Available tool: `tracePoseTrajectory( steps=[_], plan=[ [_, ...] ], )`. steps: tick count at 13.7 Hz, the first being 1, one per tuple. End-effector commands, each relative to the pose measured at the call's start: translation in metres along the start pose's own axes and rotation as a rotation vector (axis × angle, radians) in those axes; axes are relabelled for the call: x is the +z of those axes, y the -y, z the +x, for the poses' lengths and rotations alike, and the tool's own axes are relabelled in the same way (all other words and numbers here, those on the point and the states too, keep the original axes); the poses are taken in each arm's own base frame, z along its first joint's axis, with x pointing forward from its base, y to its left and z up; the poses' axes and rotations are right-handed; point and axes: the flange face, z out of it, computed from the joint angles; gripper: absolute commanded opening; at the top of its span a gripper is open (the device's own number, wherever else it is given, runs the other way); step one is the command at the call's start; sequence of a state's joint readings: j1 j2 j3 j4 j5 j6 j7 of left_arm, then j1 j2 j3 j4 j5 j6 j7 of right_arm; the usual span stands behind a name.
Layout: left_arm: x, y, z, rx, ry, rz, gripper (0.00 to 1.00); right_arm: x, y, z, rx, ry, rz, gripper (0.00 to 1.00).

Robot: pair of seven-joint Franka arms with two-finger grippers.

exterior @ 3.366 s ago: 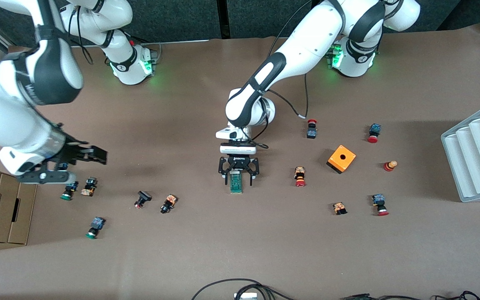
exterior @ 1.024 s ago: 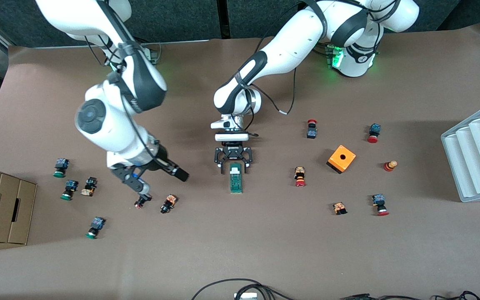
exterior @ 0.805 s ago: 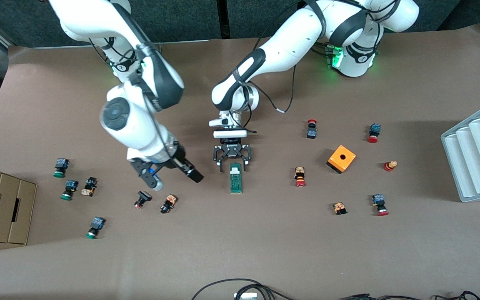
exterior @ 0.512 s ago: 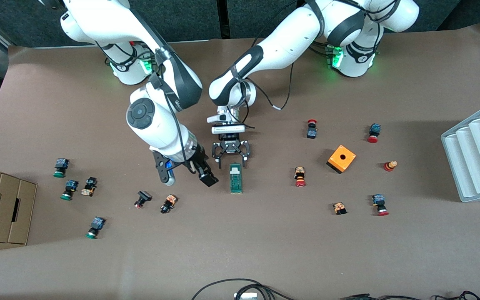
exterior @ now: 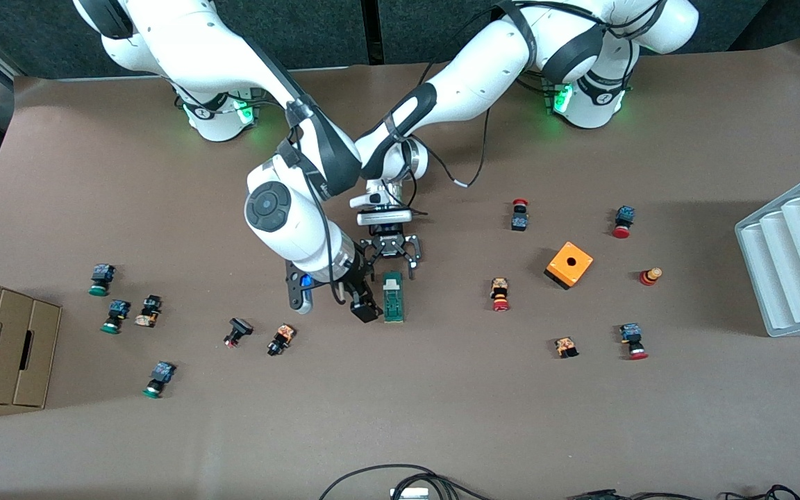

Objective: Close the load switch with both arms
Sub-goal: 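Close the right gripper around the white lever of the switch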

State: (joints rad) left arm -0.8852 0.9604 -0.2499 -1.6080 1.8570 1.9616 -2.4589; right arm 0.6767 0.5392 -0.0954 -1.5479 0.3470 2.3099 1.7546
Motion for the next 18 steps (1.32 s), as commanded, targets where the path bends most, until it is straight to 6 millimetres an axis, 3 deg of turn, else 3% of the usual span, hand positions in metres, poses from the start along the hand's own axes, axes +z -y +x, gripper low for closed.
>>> tracePoseTrajectory(
  steps=[1, 5, 9, 14, 18],
  plan=[
    [0.000, -0.003, 0.000, -0.002, -0.030, -0.013, 0.90, 0.012, 0.006, -0.004, 0.023, 0.016, 0.016, 0.99],
    [0.004, -0.004, -0.010, 0.009, -0.033, -0.020, 0.69, 0.027, 0.004, -0.005, 0.024, 0.011, 0.020, 0.99],
    [0.005, -0.003, -0.013, 0.015, -0.038, -0.026, 0.59, 0.037, 0.002, -0.006, 0.024, 0.007, 0.016, 0.99],
    [0.003, -0.004, -0.013, 0.014, -0.035, -0.029, 0.59, 0.054, -0.011, -0.017, 0.007, -0.003, -0.003, 0.99],
    [0.003, -0.004, -0.013, 0.014, -0.035, -0.029, 0.59, 0.077, -0.025, -0.010, 0.012, -0.027, -0.047, 0.97]
  ],
)
